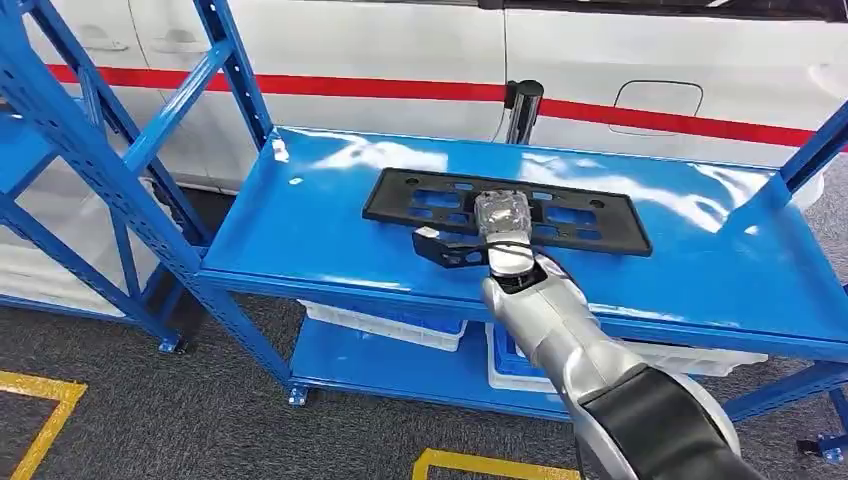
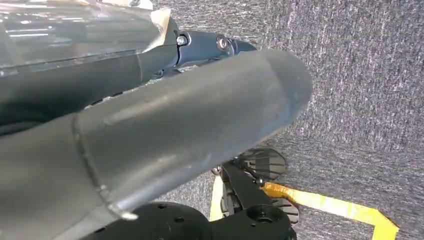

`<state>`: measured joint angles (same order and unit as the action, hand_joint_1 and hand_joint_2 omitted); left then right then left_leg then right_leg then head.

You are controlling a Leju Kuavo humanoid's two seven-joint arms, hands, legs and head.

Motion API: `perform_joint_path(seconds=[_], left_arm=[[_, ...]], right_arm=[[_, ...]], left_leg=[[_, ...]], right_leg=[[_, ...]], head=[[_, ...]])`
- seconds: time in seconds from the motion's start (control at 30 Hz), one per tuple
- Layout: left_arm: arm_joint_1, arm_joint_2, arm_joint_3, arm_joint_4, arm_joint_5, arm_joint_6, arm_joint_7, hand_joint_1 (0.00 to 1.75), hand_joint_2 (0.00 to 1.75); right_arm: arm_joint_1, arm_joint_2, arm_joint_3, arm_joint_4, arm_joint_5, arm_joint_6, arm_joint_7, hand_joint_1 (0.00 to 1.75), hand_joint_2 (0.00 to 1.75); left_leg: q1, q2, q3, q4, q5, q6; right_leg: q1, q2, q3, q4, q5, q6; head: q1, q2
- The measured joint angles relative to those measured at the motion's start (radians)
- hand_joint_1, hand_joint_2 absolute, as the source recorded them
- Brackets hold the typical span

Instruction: Take the parts from the cabinet and place them on the table.

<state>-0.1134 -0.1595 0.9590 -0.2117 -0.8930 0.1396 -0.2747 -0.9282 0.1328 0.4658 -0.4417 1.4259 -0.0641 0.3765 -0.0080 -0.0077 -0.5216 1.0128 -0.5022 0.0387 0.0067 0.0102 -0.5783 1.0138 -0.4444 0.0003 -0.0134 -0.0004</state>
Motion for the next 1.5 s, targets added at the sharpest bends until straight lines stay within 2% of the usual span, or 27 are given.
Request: perform_joint_path(seconds=[0.17, 0.27, 0.4, 0.47, 0.53, 0.63, 0.8, 0.87, 0.9, 1.03, 1.17, 1.27, 1.37, 1.5], left_arm=[[0.000, 0.000, 0.000, 0.000, -0.008, 0.003, -0.010, 0.00, 0.00], [-0.015, -0.016, 0.001, 0.000, -0.018, 0.048, 0.026, 0.00, 0.00], [-0.040, -0.036, 0.000, 0.000, -0.019, 0.062, 0.040, 0.00, 0.00], [-0.043, -0.043, 0.000, 0.000, -0.014, 0.064, 0.037, 0.00, 0.00], [-0.043, -0.046, 0.002, 0.000, 0.006, 0.062, 0.008, 0.00, 0.00], [-0.043, -0.046, 0.008, 0.000, 0.028, 0.053, -0.043, 0.00, 0.00], [-0.043, -0.047, 0.022, 0.000, 0.056, 0.038, -0.056, 0.00, 0.00], [-0.043, -0.047, 0.023, 0.000, 0.061, 0.032, -0.047, 0.00, 0.00], [-0.043, -0.047, 0.024, 0.000, 0.063, 0.029, -0.045, 0.00, 1.75], [-0.044, -0.046, 0.030, 0.000, 0.064, 0.029, -0.045, 0.00, 1.75], [-0.045, -0.044, 0.033, 0.000, 0.074, 0.032, -0.053, 0.00, 1.75], [-0.036, -0.039, 0.040, 0.000, 0.074, 0.049, -0.097, 0.00, 1.75], [-0.005, -0.015, 0.040, 0.000, 0.070, 0.018, -0.149, 0.00, 1.75], [0.015, 0.008, 0.041, 0.000, 0.061, 0.019, -0.141, 0.00, 1.75]], right_arm=[[0.012, 0.004, -0.041, 0.000, -0.052, -0.070, -0.062, 1.75, 1.75], [0.015, 0.011, -0.084, -0.009, -0.148, -0.092, -0.164, 1.75, 1.75], [0.007, 0.017, -0.145, -0.048, -0.263, -0.134, -0.277, 1.75, 1.75], [-0.010, 0.017, -0.169, -0.072, -0.307, -0.130, -0.311, 1.75, 1.75], [-0.016, 0.016, -0.186, -0.107, -0.392, -0.108, -0.364, 1.75, 1.75], [-0.018, 0.014, -0.203, -0.208, -0.634, -0.024, -0.461, 1.75, 1.75], [0.007, -0.006, -0.207, -0.438, -1.010, 0.092, -0.499, 1.75, 1.75], [0.029, -0.013, -0.201, -0.525, -1.107, 0.115, -0.504, 1.75, 1.75], [0.035, -0.016, -0.199, -0.552, -1.120, 0.121, -0.504, 1.75, 1.75], [0.071, -0.029, -0.192, -0.645, -1.195, 0.138, -0.523, 1.75, 1.75], [0.133, -0.053, -0.190, -0.811, -1.480, 0.176, -0.571, 1.75, 1.75], [0.203, -0.086, -0.193, -0.952, -1.629, 0.181, -0.591, 1.75, 1.75], [0.276, -0.123, -0.201, -1.067, -1.675, 0.185, -0.600, 1.75, 1.75], [0.343, -0.143, -0.201, -1.159, -1.680, 0.183, -0.625, 1.75, 1.75]], left_leg=[[0.000, 0.000, -0.001, 0.000, 0.000, 0.000], [0.000, 0.000, -0.001, 0.000, 0.000, 0.000], [0.000, 0.000, 0.000, 0.000, 0.000, 0.000], [0.000, 0.001, 0.000, 0.000, 0.000, 0.000], [0.000, 0.003, 0.001, 0.000, 0.000, 0.000], [0.000, 0.004, 0.002, 0.000, 0.000, 0.000], [0.000, 0.003, 0.001, 0.000, 0.000, 0.000], [0.000, 0.003, 0.001, 0.000, 0.000, 0.000], [0.000, 0.003, 0.000, 0.000, 0.000, 0.000], [0.000, 0.003, -0.002, 0.000, 0.000, 0.000], [0.000, 0.003, -0.005, 0.000, 0.000, 0.000], [0.000, 0.002, -0.006, 0.000, -0.001, 0.000], [0.000, 0.003, -0.007, 0.000, -0.002, 0.000], [0.000, 0.003, -0.009, 0.000, -0.002, 0.000]], right_leg=[[0.000, 0.000, 0.000, 0.000, 0.000, 0.000], [0.000, 0.000, -0.001, 0.000, 0.000, 0.000], [0.000, 0.000, 0.001, 0.000, 0.000, 0.000], [0.000, 0.002, 0.001, 0.000, 0.000, 0.000], [0.000, 0.003, 0.001, 0.000, 0.000, 0.000], [0.000, 0.004, 0.001, 0.000, 0.001, 0.000], [0.000, 0.004, 0.001, 0.000, 0.000, 0.000], [0.000, 0.004, 0.000, 0.000, 0.000, 0.000], [0.000, 0.004, 0.000, 0.000, 0.000, 0.000], [0.000, 0.003, -0.003, 0.000, 0.000, 0.000], [0.000, 0.003, -0.006, 0.000, 0.000, 0.000], [0.000, 0.003, -0.007, 0.000, 0.000, 0.000], [0.000, 0.004, -0.007, 0.000, 0.000, 0.000], [0.000, 0.003, -0.010, 0.000, 0.000, 0.000]], head=[[0.000, 0.000], [0.000, 0.000], [0.000, 0.000], [0.000, 0.000], [0.000, 0.000], [0.000, 0.000], [0.000, 0.000], [0.000, 0.000], [0.000, 0.000], [0.000, 0.000], [0.000, 0.000], [0.000, 0.000], [0.001, 0.000], [0.000, 0.000]])
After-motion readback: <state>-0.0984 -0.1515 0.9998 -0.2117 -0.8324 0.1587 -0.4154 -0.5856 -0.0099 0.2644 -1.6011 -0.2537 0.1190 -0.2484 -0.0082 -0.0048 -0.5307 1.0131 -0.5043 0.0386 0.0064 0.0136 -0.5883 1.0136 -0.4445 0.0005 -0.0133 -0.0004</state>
